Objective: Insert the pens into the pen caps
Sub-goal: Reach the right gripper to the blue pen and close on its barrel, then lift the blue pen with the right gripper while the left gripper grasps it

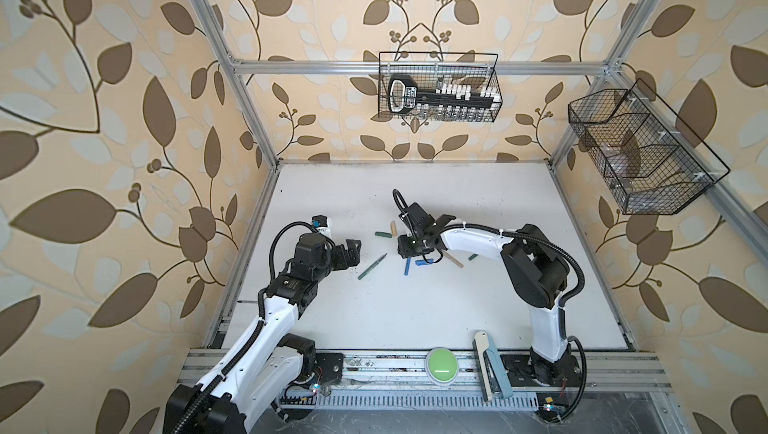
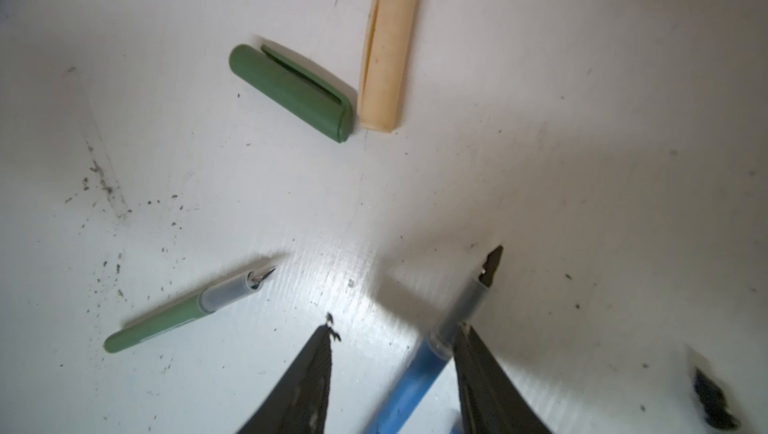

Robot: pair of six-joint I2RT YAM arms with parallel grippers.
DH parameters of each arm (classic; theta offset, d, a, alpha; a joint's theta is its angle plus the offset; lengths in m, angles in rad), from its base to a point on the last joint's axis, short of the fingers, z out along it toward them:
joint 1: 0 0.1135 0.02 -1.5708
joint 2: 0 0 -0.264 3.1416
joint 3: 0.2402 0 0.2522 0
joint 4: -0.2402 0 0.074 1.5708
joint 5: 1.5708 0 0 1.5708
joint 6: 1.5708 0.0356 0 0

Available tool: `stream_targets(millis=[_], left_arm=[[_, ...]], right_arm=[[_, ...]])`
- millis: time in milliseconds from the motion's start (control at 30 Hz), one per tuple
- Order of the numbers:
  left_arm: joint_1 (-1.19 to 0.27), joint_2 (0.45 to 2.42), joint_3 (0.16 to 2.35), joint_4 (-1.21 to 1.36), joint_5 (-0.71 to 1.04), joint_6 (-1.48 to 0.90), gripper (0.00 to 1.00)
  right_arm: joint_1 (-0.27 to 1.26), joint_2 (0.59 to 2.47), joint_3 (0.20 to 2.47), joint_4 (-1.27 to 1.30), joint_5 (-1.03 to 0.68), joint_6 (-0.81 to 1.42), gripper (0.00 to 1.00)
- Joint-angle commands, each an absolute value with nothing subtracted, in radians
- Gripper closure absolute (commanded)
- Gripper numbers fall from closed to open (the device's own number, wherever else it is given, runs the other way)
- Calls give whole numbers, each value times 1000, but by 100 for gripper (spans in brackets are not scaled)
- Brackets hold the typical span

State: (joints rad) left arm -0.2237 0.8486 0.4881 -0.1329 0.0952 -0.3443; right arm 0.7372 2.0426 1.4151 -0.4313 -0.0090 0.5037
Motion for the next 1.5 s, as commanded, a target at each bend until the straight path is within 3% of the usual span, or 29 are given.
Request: stream_targets(millis=[0, 167, 567, 767, 967, 1300, 1467], left_arm=[[-230, 850, 497, -100, 90, -334, 1], [-230, 845, 510, -109, 100, -341, 1], [-230, 827, 504, -101, 141, -329, 1], [-230, 804, 504, -110, 118, -341, 1], [-230, 795, 478, -94, 168, -331, 1], [-237, 847, 486, -85, 298, -363, 1], [-322, 920, 504, -56, 314, -375, 1]], right_arm=[[739, 2085, 1472, -527, 26, 480, 54], [738, 2112, 1538, -648, 88, 438, 54], [765, 2188, 1605, -688, 46, 463, 56], [767, 2197, 1603, -678, 47, 465, 63], [762, 2216, 1589, -644, 40, 463, 76], [727, 2079, 1449, -453, 0, 453, 86], [680, 1944, 1284, -251, -77, 475, 88]])
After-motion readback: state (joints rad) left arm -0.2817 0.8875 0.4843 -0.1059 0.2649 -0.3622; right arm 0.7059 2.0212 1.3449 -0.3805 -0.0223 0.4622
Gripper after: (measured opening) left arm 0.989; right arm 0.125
